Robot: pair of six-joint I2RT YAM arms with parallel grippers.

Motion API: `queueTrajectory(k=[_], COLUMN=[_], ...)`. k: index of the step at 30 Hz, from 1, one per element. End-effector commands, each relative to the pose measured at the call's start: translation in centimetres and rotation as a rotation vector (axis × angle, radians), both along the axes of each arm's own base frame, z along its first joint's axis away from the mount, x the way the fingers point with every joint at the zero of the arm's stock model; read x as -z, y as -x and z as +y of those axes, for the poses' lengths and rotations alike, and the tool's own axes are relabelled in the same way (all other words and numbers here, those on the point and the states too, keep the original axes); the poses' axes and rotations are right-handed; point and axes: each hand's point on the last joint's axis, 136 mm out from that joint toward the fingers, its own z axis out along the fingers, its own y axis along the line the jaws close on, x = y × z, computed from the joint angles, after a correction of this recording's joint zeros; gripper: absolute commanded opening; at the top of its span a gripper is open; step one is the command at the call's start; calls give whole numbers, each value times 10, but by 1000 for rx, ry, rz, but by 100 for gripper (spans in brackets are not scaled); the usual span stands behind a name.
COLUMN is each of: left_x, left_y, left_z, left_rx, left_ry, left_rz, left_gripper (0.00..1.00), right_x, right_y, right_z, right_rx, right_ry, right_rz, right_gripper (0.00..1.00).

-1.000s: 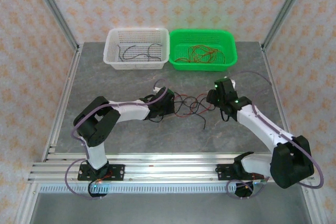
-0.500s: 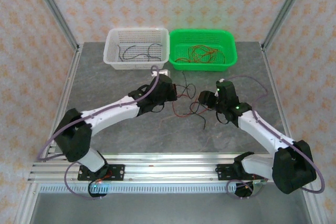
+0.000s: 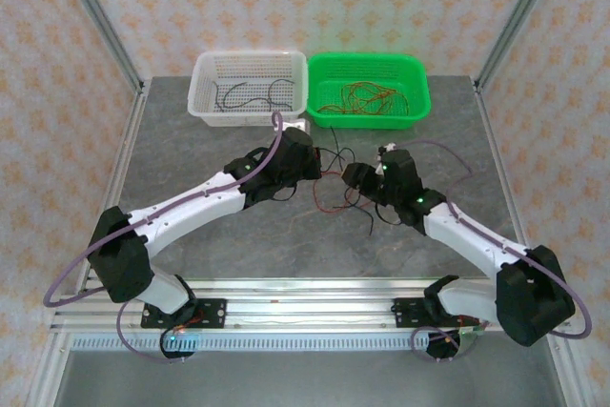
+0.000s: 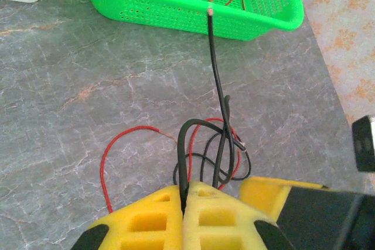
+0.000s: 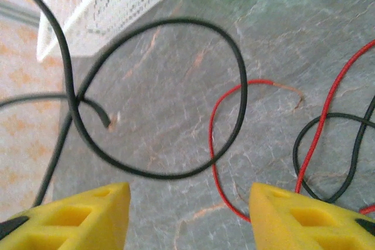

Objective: Untangle the cables

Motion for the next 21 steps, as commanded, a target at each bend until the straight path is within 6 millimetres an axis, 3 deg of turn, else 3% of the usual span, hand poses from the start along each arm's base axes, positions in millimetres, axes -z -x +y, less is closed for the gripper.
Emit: queueTrajectory(k=[1,4,9,16,21], left_x=[-15,-17,-23,-41,-53], left_y=[2,3,6,11,17], left_z=[5,7,7,10,10], left_rx=[-11,-19,-12,-10,1], left_ry=[-14,-10,14,55,92], left_rz=[-26,-33,-41,-69,-81], left_gripper=[0,0,0,0,0], right_x=[-24,-30,-34,-11,-9], right_y=[-13,-15,-24,-36,-48], right_z=[-10,-8,-2,7,25], right_rx=[144,172,167,154,75], right_ry=[-104,-203,-202,-172,-179], right_rz=[-59,-71,-66,-19,-57], right_gripper=[55,55,55,55,55])
